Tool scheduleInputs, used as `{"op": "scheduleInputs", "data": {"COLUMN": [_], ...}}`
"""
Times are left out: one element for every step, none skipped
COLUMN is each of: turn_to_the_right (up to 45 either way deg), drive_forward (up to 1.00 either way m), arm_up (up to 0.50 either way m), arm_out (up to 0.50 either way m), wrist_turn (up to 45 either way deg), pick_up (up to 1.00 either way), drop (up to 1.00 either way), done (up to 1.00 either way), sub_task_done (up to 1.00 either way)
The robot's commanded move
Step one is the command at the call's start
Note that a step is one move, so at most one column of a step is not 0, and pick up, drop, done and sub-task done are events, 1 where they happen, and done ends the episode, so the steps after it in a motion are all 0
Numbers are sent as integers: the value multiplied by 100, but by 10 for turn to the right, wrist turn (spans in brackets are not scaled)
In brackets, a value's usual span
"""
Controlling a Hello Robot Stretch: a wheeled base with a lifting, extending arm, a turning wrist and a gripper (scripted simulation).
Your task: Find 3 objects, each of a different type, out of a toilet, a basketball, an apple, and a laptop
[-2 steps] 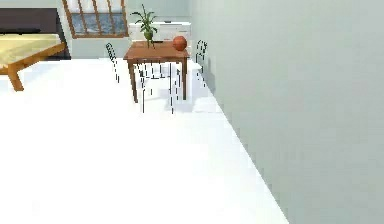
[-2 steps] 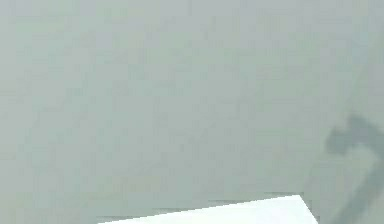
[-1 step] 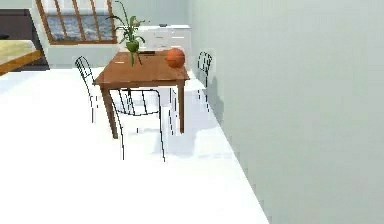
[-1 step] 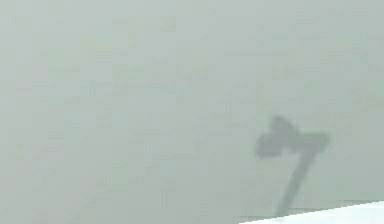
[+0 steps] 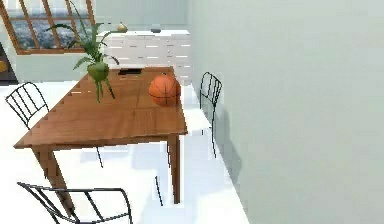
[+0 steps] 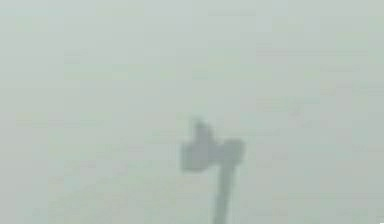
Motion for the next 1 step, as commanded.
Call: {"op": "scheduleInputs", "data": {"turn_to_the_right": [0], "drive_forward": [45], "arm_up": [0], "arm_out": [0], "wrist_turn": [0], "pick_up": [0], "drop": [0], "done": [0], "sub_task_done": [0]}}
